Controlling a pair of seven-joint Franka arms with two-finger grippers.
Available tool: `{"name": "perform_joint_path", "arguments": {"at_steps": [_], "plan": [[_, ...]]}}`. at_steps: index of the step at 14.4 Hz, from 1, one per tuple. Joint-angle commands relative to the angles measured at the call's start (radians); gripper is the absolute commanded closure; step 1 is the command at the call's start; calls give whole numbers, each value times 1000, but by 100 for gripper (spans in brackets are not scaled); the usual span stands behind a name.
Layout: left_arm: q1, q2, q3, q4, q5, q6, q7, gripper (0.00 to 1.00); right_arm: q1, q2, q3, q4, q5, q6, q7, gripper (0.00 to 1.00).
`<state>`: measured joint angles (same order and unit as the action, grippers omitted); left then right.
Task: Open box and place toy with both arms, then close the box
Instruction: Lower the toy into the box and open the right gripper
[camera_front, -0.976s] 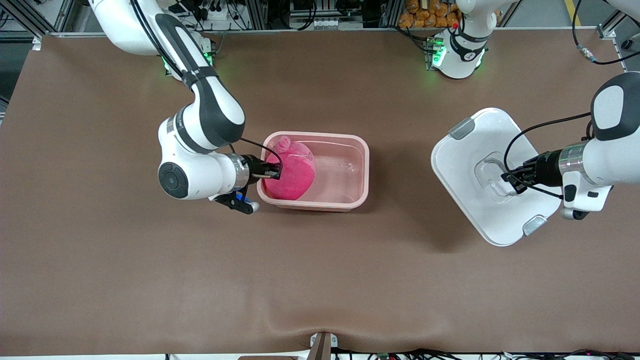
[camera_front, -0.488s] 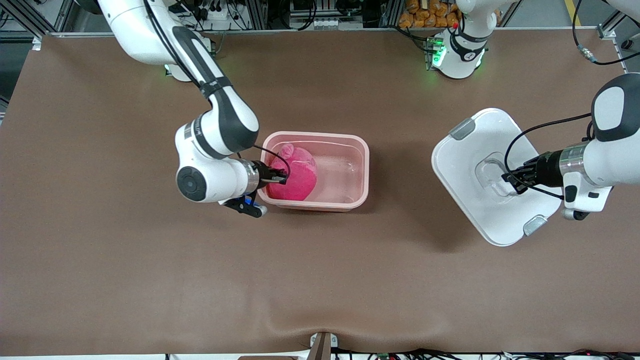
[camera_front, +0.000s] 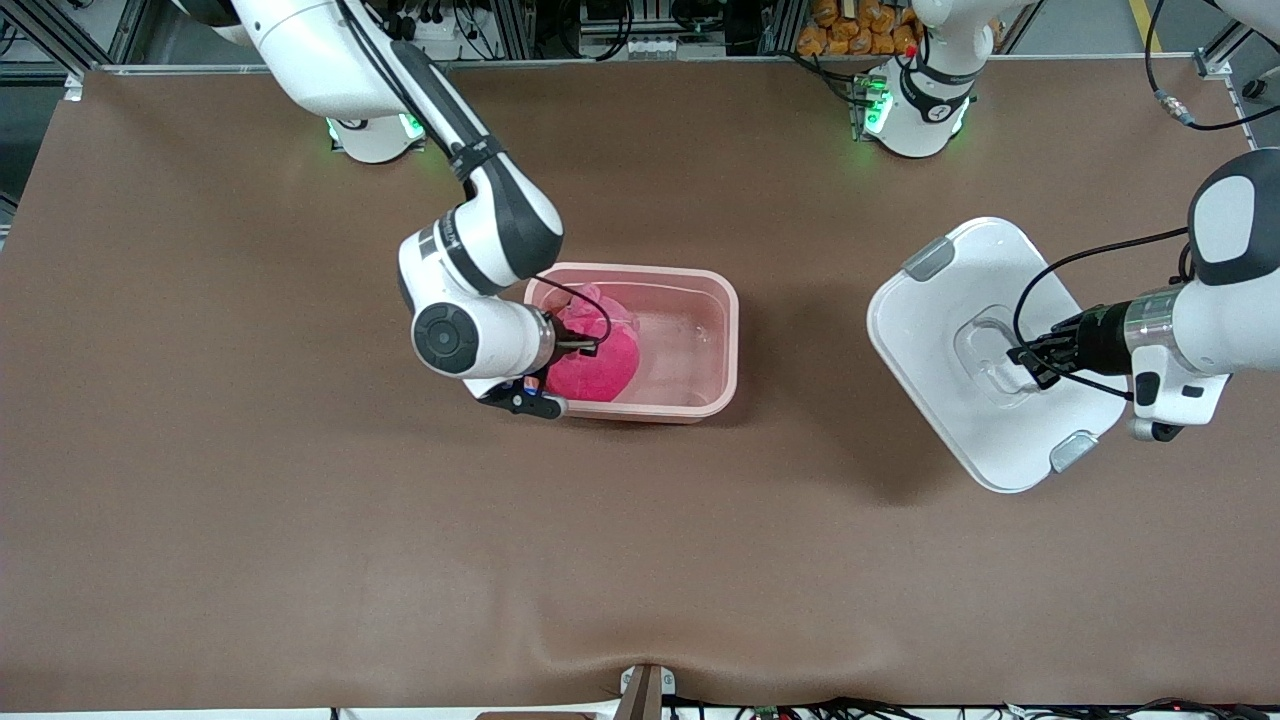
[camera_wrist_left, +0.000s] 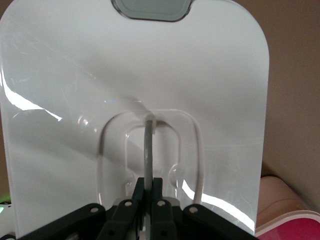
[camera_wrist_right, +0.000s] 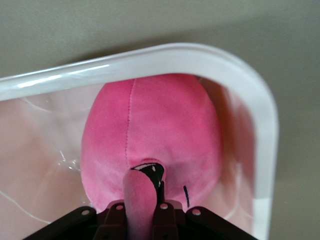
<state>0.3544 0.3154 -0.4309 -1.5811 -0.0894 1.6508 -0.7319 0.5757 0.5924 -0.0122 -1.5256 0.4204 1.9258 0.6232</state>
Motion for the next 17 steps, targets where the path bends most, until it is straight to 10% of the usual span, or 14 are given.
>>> {"name": "perform_joint_path", "arguments": {"at_steps": [1, 17], "plan": [[11, -4, -8, 3, 16, 3, 22, 100, 36, 18, -6, -5, -15, 51, 30, 100], [32, -4, -8, 0, 16, 3, 69, 100, 188, 110, -5, 4, 0, 410, 79, 100]]}}
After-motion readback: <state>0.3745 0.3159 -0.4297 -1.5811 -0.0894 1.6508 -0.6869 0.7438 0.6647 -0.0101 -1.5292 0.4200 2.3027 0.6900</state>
